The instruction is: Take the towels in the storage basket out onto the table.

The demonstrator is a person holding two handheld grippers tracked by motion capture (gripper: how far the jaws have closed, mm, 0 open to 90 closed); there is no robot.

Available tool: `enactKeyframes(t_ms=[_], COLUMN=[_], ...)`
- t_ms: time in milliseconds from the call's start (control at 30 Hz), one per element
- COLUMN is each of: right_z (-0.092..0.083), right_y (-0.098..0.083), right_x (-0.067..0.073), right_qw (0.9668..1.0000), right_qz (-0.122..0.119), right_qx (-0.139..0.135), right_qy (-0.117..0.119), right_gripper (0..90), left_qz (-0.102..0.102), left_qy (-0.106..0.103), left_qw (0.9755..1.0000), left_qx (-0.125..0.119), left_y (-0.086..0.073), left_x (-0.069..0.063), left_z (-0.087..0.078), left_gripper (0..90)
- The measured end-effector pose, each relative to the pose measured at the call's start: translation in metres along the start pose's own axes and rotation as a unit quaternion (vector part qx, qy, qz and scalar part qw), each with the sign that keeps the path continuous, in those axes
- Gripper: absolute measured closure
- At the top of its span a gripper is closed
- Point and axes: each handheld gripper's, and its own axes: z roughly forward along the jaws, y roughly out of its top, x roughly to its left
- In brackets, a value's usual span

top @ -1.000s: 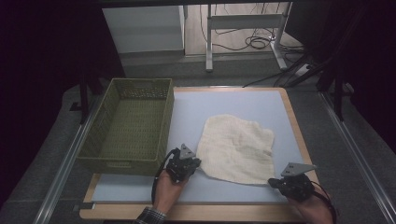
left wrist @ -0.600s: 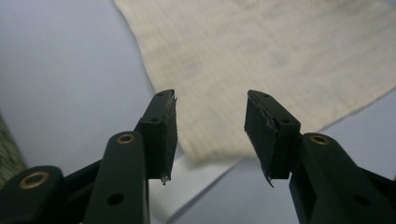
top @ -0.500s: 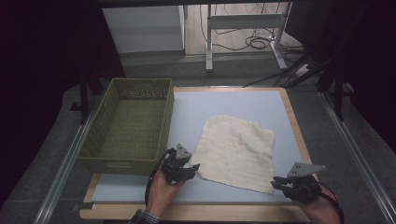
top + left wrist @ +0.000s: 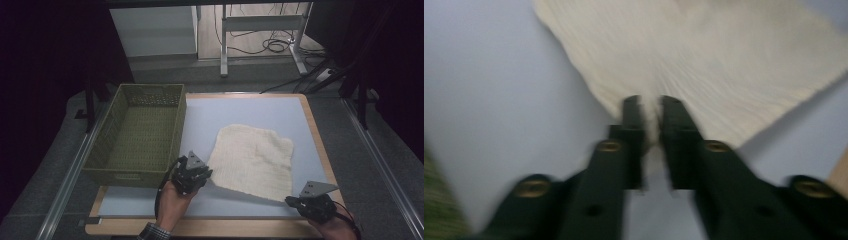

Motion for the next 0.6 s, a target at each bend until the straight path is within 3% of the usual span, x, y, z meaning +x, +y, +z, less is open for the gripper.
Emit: enactKeyframes(t_ms=[33,67,100,233,400,500,533,567,600], right_z=[-0.002,-0.002,-0.004,-0.004,0.000,0.007,0.010,0.010,0.010], right_y=[0.002,0.002,0.003,-0.003,-0.009,-0.011,-0.012,-0.012,-0.011], right_x=[0.000,0.000,-0.004,-0.006,-0.003,-0.001,0.001,0.001,0.002], right_qw=[1.0000,1.0000,1.0000,0.9999,0.9999,0.9999,1.0000,1.0000,0.9999], right_qz=[0.001,0.001,0.004,0.013,0.011,0.011,0.006,0.006,0.005], right_qx=[-0.002,-0.002,-0.004,-0.003,-0.004,0.001,0.006,0.006,0.004], right_qy=[-0.002,-0.002,-0.005,-0.006,-0.002,0.003,-0.004,-0.004,-0.012], right_gripper=[86.2,86.2,84.8,79.3,68.3,69.3,74.7,74.7,84.1], left_qz=[-0.007,-0.007,-0.014,-0.020,-0.030,-0.034,-0.031,-0.031,-0.017], left_qy=[-0.005,-0.005,-0.012,-0.025,-0.022,-0.025,-0.021,-0.021,-0.005], left_qw=[0.9997,0.9997,0.9990,0.9980,0.9964,0.9955,0.9965,0.9965,0.9972], left_qx=[0.024,0.024,0.041,0.055,0.076,0.084,0.075,0.075,0.072], left_y=[0.004,0.004,0.004,-0.017,-0.039,-0.051,-0.053,-0.053,-0.056], left_x=[0.004,0.004,0.006,0.001,0.000,0.001,0.000,0.000,-0.003], left_z=[0.002,0.002,0.007,0.019,0.027,0.034,0.033,0.033,0.030], left_gripper=[60.6,55.3,54.0,51.8,45.7,45.6,46.1,49.4,61.7])
